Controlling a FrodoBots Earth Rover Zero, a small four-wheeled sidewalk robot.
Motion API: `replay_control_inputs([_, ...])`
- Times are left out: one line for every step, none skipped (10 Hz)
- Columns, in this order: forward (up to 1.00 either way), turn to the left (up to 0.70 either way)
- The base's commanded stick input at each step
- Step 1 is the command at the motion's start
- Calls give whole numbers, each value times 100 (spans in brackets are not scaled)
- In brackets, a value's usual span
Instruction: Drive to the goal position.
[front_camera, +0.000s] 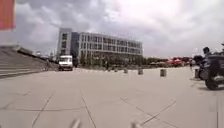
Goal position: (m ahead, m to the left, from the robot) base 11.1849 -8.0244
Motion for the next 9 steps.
replay_control_inputs([85,-2])
replay_control_inputs([85,-25])
replay_control_inputs([85,-13])
replay_control_inputs([85,-3])
replay_control_inputs([85,0])
replay_control_inputs([85,0])
replay_control_inputs([85,0])
replay_control_inputs([85,0])
replay_control_inputs([85,0])
